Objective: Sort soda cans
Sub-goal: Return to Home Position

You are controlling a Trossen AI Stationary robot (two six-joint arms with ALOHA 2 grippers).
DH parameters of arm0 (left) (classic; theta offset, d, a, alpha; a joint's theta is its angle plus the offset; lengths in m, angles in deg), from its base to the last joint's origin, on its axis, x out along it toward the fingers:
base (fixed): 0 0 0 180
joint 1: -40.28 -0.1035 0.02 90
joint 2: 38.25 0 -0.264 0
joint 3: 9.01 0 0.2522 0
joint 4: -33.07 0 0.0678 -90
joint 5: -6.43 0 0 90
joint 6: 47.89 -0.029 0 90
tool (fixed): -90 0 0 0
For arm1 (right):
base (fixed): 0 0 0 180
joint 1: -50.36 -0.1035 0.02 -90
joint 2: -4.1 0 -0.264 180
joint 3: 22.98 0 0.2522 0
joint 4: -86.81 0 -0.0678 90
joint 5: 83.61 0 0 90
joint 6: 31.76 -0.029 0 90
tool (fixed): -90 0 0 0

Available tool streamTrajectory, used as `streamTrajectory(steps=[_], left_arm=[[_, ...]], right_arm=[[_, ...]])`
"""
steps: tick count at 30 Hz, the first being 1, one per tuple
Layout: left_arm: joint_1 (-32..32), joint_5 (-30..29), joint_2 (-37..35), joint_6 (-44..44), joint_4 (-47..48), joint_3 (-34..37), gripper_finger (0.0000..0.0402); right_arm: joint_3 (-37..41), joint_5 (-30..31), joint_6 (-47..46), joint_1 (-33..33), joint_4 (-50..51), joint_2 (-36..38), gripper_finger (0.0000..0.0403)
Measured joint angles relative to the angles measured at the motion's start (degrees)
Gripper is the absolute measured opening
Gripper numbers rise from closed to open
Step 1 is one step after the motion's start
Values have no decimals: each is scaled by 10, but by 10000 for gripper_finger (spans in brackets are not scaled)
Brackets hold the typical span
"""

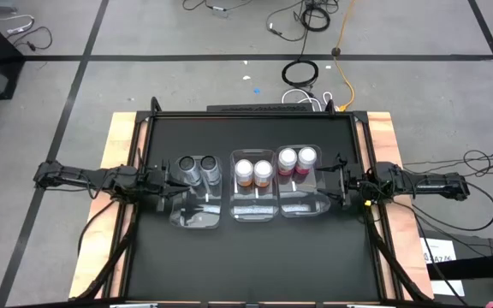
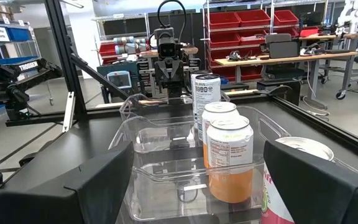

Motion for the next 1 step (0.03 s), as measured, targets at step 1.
streamTrajectory(steps=[1], left_arm=[[0,0,0,0,0,0,50]], right_arm=[[0,0,0,0,0,0,352]])
